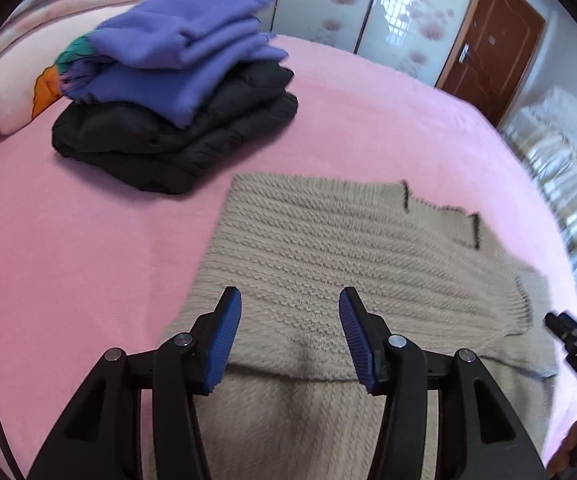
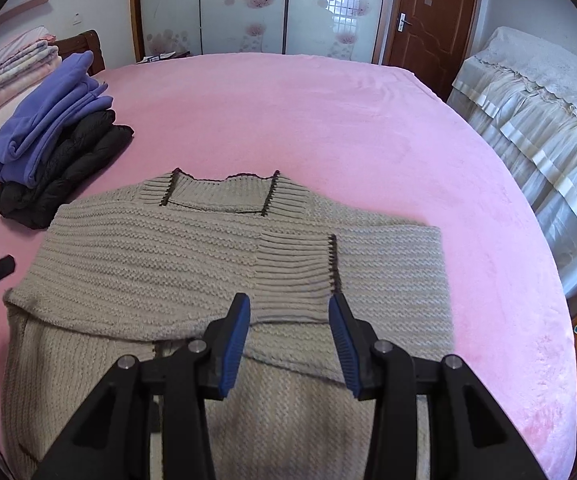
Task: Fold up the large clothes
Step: 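Release the cuff with the right tool and lift both tools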
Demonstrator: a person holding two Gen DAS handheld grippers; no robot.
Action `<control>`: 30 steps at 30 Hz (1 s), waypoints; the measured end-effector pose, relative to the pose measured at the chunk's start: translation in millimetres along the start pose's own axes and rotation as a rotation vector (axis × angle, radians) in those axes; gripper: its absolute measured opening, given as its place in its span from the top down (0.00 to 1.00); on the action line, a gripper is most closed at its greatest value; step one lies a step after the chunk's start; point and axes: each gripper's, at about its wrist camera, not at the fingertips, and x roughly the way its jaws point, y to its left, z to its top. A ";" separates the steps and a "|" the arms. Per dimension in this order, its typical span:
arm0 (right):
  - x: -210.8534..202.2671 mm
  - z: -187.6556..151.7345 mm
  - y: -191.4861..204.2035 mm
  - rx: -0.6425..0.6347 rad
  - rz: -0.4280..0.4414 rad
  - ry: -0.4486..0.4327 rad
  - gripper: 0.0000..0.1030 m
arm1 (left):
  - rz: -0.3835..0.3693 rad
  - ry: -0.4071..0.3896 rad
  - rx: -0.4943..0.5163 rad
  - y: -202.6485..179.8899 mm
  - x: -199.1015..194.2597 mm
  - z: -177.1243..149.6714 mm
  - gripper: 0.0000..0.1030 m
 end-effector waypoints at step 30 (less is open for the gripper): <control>-43.0 -46.5 -2.7 0.029 0.070 -0.030 0.62 | 0.066 -0.047 0.147 4.8 -102.7 -39.3 0.32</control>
